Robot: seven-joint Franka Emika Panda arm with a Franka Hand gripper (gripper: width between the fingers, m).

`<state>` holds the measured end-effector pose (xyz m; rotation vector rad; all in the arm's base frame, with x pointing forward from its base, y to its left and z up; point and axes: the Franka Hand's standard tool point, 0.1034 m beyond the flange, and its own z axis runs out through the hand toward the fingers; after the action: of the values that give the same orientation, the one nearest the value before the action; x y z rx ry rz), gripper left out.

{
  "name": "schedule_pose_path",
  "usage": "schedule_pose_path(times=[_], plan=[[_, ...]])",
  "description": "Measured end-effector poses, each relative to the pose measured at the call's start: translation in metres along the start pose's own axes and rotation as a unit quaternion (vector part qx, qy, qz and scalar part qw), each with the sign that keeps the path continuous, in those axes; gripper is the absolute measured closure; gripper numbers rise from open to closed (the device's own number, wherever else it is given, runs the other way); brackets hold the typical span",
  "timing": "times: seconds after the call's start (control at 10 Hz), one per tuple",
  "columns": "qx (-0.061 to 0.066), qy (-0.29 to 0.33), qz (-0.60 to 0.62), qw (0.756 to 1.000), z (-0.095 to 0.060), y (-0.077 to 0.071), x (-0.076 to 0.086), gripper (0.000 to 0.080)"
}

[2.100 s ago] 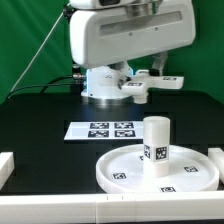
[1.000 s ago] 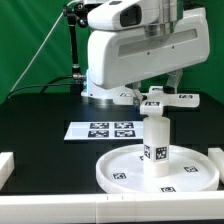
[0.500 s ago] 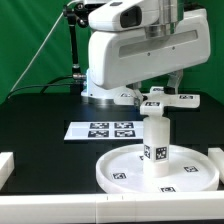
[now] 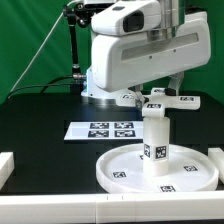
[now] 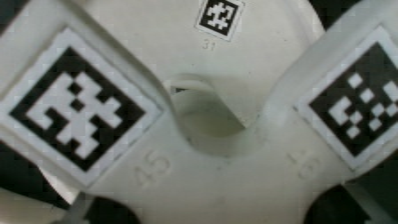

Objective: Assemble round table

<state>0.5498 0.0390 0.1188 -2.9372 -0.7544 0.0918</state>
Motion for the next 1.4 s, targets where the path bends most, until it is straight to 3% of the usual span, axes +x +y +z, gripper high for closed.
schedule_pose_path(times=[0.6,1.4], plan=[[-0.001,-0.001,-0.001,1.0,0.016,0.005,-0.003,0.0353],[-0.003,0.002,0.0,1.0,0.017,0.006,-0.002,0.0353]])
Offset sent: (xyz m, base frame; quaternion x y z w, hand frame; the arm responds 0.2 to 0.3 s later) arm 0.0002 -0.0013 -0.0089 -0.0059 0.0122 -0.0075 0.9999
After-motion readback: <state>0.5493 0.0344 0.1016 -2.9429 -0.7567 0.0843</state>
